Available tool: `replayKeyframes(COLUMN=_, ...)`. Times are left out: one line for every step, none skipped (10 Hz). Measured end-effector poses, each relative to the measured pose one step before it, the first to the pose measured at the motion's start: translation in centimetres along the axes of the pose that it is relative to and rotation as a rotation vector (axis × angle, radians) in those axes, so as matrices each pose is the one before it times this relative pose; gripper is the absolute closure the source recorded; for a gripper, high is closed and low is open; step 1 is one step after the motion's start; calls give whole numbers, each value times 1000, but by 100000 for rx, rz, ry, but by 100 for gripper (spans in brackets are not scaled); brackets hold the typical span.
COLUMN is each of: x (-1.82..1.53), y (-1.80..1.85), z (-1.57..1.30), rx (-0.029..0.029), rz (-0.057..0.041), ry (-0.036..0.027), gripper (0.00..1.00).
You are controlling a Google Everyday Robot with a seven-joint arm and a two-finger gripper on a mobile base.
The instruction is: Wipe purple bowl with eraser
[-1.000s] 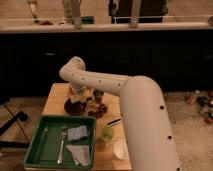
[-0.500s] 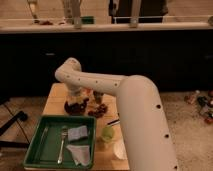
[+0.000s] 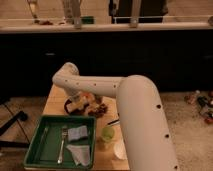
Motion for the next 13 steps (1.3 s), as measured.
replayKeyframes(x=867, y=99, z=287, rx=-693, rz=1666, ry=748, gripper=100)
replayKeyframes(x=1064, y=-416, z=75, rx=177, rz=2703, ry=1036, gripper=100)
replayKeyframes(x=795, y=-557, z=-62, rx=602, rz=1985, ry=648, gripper=100)
replayKeyframes(x=521, y=-459, z=-96, rx=594, rz=1366, ry=328, gripper=100)
replayKeyframes(x=662, y=-817, z=-145, rx=858, rz=1700, ry=709, gripper=100)
replayKeyframes(x=-399, y=-525, z=-60, rx=471, rz=-394, ry=-435, gripper=100)
replayKeyframes(x=-554, y=-398, z=-78, rx=555, rz=-887, ry=-395, gripper=100)
replayKeyframes(x=-973, y=-372, z=-116, rx=338, rz=-1922, ry=-527, gripper=100)
replayKeyframes(x=-1086, y=-250, z=-174, rx=482, rz=-2282, ry=-888, gripper=100)
replayKeyframes(x=-842, y=-111, z=-281, rx=805, rz=-2003, ry=-1058, gripper=100)
replayKeyframes(x=-468, y=158, z=-227, rx=179, rz=-1502, ry=-456, gripper=100)
replayKeyframes(x=-598, y=362, z=-361, rx=408, rz=-2238, ry=-829, gripper=100)
replayKeyframes(x=-404, y=466, z=-216, rx=-26, rz=-1651, ry=-337, gripper=100)
